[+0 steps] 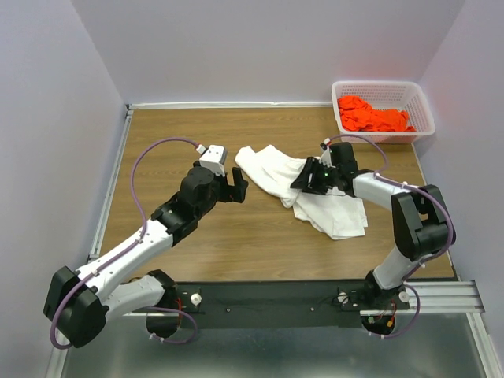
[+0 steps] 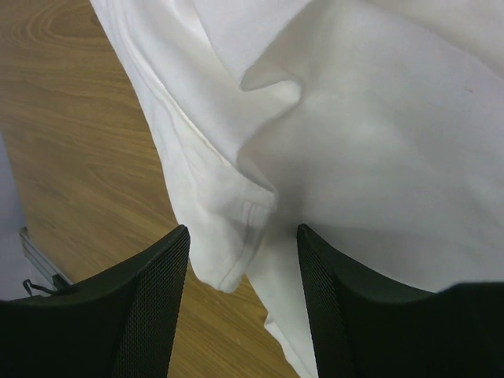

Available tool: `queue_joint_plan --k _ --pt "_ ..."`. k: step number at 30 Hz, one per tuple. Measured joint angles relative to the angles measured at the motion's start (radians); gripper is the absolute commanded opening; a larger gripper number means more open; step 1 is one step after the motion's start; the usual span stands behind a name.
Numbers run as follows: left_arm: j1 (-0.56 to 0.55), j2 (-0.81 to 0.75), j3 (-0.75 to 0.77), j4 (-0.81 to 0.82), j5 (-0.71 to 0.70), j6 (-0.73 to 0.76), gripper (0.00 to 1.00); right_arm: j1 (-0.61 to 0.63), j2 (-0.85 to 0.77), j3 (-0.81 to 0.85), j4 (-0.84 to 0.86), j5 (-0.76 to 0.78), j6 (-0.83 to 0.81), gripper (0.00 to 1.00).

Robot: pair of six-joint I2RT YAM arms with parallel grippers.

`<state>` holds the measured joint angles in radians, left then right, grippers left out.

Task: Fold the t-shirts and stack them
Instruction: Flatten the tshirt out

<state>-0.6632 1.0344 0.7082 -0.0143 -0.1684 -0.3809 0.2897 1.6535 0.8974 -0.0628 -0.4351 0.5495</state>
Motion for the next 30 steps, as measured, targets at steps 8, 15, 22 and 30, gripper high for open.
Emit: queue_joint_plan --k 8,15,22,30 --pt "0.000 -0.023 0.000 -0.046 -0.026 -0.018 0.95 0.000 0.061 0.035 0.070 -0.086 0.035 0.23" --pt "0.000 -0.043 0.000 -0.090 -0.058 -0.032 0.95 0.053 0.066 0.172 0.074 -0.139 0.074 0.01" --pt "0.000 -0.094 0.018 -0.168 -0.113 -0.053 0.95 0.214 0.201 0.562 0.101 -0.144 0.140 0.01" --pt "0.000 -0.222 0.023 -0.230 -0.157 -0.108 0.95 0.373 0.547 0.993 0.109 -0.136 0.182 0.52"
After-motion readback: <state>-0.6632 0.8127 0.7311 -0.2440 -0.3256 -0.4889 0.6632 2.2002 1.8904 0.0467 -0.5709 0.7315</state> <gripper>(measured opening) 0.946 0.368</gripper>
